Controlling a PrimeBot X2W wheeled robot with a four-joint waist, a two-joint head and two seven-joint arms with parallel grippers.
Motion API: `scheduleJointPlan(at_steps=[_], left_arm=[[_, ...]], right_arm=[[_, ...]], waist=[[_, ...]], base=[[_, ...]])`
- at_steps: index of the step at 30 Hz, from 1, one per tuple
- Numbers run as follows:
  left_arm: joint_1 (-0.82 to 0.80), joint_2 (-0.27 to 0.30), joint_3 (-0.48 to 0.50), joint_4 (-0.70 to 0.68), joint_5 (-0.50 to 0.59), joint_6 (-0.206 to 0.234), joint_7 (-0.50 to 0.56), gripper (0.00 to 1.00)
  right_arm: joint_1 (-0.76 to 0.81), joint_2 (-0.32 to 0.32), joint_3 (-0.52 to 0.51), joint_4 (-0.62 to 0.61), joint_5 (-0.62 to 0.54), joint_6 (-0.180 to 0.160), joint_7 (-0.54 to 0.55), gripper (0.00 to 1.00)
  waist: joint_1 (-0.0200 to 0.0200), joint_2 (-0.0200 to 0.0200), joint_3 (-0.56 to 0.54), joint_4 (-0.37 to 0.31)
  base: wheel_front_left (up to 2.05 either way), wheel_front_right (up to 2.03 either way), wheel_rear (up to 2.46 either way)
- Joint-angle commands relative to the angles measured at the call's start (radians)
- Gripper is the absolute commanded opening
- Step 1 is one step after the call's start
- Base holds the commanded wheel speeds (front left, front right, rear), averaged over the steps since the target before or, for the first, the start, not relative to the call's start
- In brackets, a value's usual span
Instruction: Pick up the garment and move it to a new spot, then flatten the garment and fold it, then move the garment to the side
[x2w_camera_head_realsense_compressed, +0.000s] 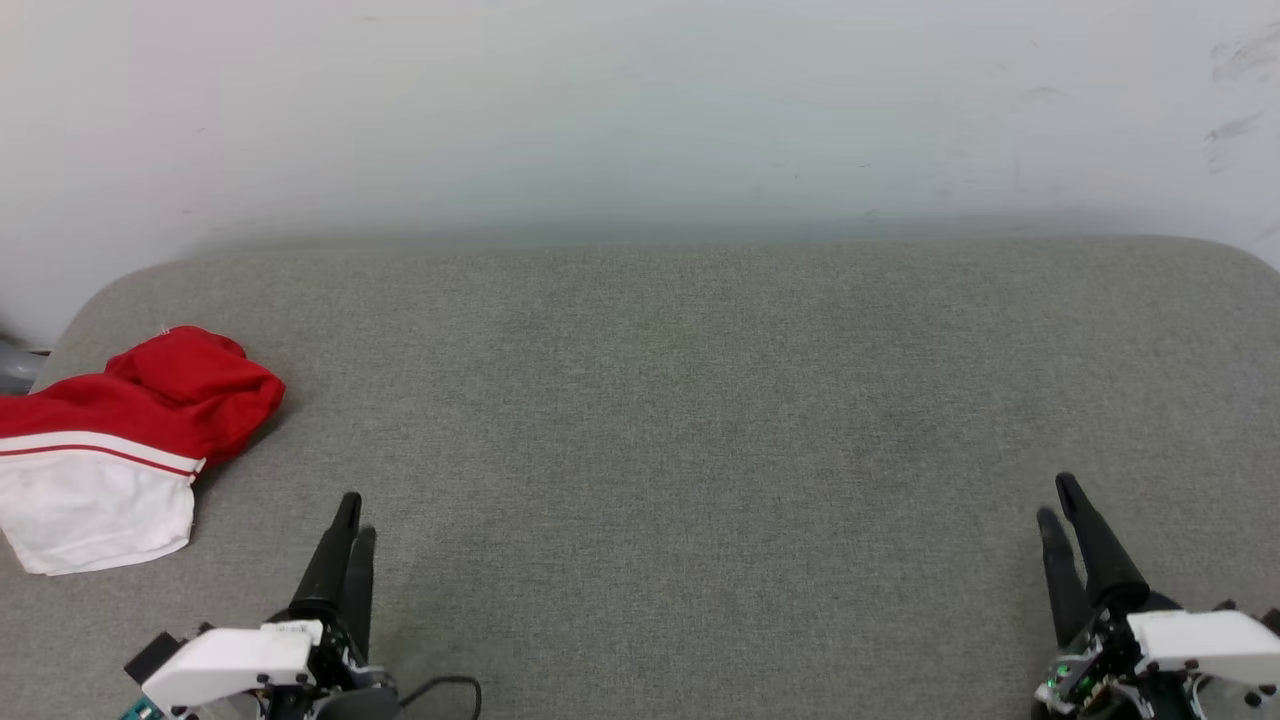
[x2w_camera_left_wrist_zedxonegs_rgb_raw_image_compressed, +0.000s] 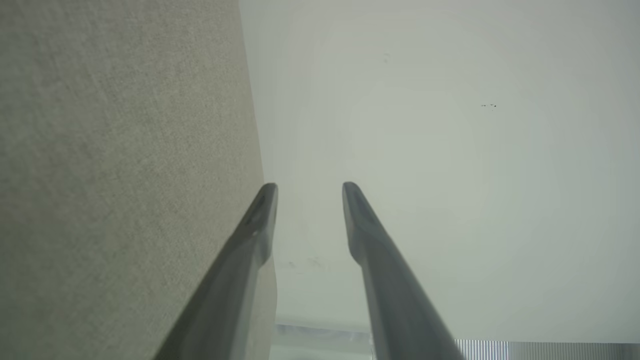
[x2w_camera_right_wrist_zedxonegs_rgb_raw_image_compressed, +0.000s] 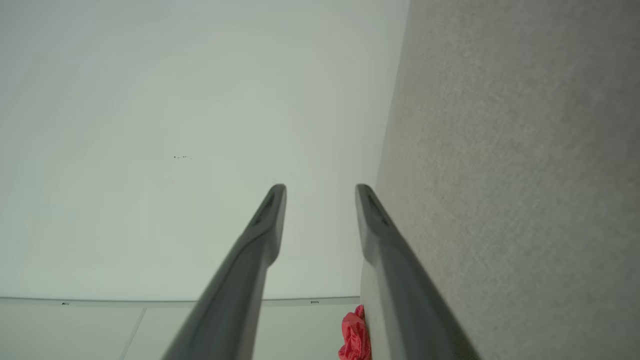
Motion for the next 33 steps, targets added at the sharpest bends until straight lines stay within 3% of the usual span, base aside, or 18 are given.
scheduleJointPlan(at_steps=[1, 7, 14, 33], left_arm=[[0.003, 0.0, -0.003, 0.001, 0.001, 0.0, -0.005, 1.0], [0.007, 0.0, -0.012, -0.014, 0.021, 0.0, -0.036, 1.0], [0.003, 0.0, 0.0, -0.033, 0.13, 0.008, -0.07, 1.0], [0.014, 0.001, -0.056, -0.142, 0.506, 0.116, -0.145, 1.0]], right_arm=[[0.005, 0.0, 0.001, 0.002, -0.004, 0.0, -0.005, 1.0], [0.012, 0.0, -0.001, -0.01, -0.048, 0.0, -0.036, 1.0], [0.021, 0.0, -0.005, -0.058, -0.2, 0.0, -0.07, 1.0], [0.043, 0.0, 0.003, -0.182, -0.591, 0.0, -0.145, 1.0]], waist=[[0.0, 0.0, 0.0, 0.0], [0.0, 0.0, 0.001, 0.0], [0.0, 0.0, 0.002, 0.0], [0.0, 0.0, 0.006, -0.001]], base=[[0.0, 0.0, 0.0], [0.0, 0.0, 0.0], [0.0, 0.0, 0.0], [0.0, 0.0, 0.0]])
